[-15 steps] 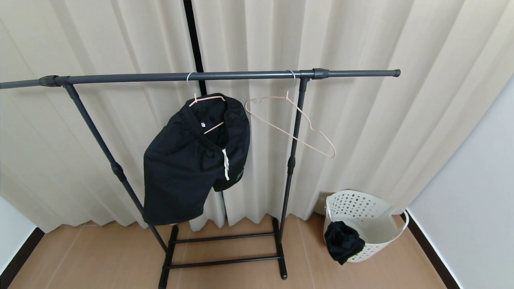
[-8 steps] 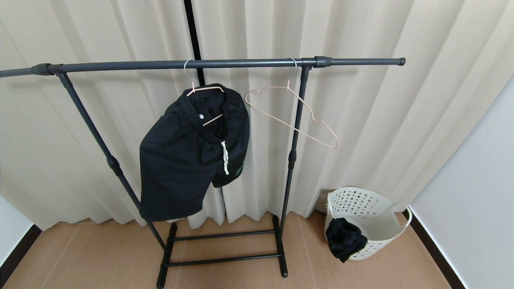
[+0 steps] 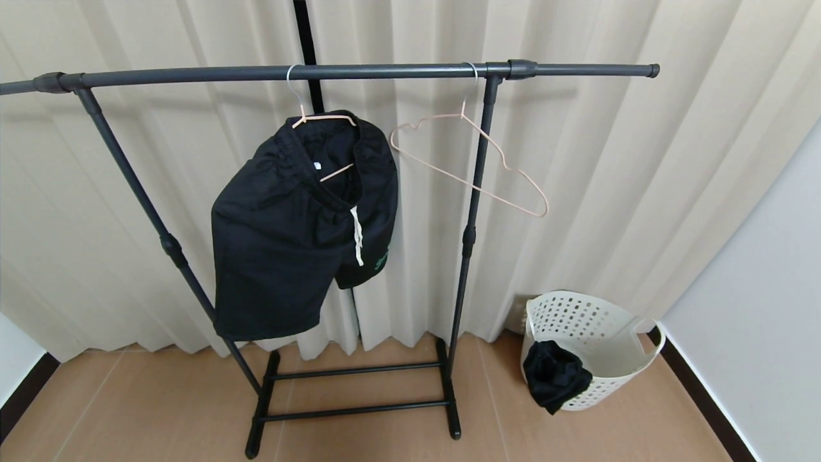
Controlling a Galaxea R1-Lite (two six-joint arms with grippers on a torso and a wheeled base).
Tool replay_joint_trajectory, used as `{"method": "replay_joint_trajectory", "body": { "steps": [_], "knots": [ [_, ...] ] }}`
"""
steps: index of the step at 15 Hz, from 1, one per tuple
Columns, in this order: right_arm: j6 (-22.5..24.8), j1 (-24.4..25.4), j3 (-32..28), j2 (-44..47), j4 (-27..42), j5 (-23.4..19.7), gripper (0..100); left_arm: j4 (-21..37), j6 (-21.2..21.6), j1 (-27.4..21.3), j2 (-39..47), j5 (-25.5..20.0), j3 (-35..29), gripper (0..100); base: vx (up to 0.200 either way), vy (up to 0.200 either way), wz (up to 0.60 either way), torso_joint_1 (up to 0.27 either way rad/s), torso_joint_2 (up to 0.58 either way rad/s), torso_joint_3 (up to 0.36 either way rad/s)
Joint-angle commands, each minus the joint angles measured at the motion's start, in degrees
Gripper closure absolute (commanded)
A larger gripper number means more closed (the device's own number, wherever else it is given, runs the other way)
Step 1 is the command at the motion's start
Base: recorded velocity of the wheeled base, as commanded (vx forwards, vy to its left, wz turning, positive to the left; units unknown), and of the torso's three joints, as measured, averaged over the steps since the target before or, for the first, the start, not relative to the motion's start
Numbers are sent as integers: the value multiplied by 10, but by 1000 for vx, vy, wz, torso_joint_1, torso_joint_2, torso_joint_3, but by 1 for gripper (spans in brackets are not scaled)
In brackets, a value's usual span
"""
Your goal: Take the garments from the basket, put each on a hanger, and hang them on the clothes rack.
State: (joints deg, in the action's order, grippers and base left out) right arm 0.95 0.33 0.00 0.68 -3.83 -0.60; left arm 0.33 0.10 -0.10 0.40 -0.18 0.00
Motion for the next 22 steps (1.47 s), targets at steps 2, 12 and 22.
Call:
{"method": "replay_joint_trajectory", "body": {
  "steps": [2,12,22],
  "knots": [
    [0,0,0,1,0,0,0,0,0,0,1,0,0,0,0,0,0,-212,501,290],
    [-1,0,0,1,0,0,0,0,-1,0,1,-1,0,0,0,0,0,-204,534,328],
    [-1,0,0,1,0,0,0,0,-1,0,1,0,0,0,0,0,0,-132,475,342]
  ]
}}
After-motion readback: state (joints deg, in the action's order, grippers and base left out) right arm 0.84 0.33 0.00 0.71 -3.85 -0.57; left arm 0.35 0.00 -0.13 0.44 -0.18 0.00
